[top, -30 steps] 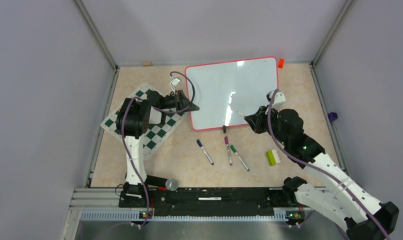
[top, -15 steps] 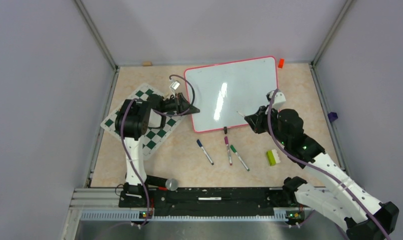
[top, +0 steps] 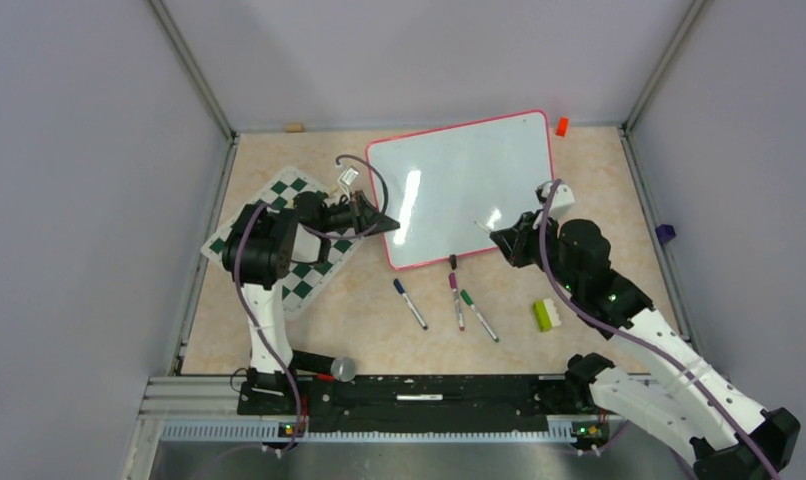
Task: Write a sentence on the whiteboard
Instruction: Adjust the whiteboard at the center of the board.
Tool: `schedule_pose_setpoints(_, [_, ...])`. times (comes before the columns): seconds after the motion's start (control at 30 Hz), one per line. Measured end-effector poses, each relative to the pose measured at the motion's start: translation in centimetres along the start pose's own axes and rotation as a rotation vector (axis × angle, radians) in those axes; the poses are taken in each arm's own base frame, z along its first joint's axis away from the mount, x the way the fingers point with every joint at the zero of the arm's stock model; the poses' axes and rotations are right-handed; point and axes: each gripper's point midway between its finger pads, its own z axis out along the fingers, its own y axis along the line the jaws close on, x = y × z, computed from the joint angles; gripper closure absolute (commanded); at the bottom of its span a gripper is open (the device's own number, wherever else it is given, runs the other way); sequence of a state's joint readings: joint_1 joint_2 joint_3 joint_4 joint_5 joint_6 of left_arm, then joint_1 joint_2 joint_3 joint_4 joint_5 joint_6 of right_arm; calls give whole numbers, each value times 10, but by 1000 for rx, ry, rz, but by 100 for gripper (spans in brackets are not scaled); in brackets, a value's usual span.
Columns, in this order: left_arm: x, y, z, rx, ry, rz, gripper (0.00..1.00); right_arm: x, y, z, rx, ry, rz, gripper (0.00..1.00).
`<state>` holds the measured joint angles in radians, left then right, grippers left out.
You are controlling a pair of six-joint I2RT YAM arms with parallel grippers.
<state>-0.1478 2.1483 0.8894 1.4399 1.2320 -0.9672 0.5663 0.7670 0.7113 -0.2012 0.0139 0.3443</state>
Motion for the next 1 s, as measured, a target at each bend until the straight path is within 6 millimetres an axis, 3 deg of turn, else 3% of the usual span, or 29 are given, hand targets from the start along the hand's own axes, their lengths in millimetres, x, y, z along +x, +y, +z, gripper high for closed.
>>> schedule_pose_setpoints(0.8, [-1,-7,0,-11,-22,-32,100,22,-10,3,73,88,96,100])
schedule_pose_setpoints(1.0, [-1,-7,0,-12,-23,-35,100,4,-21,3,224,103,222,100])
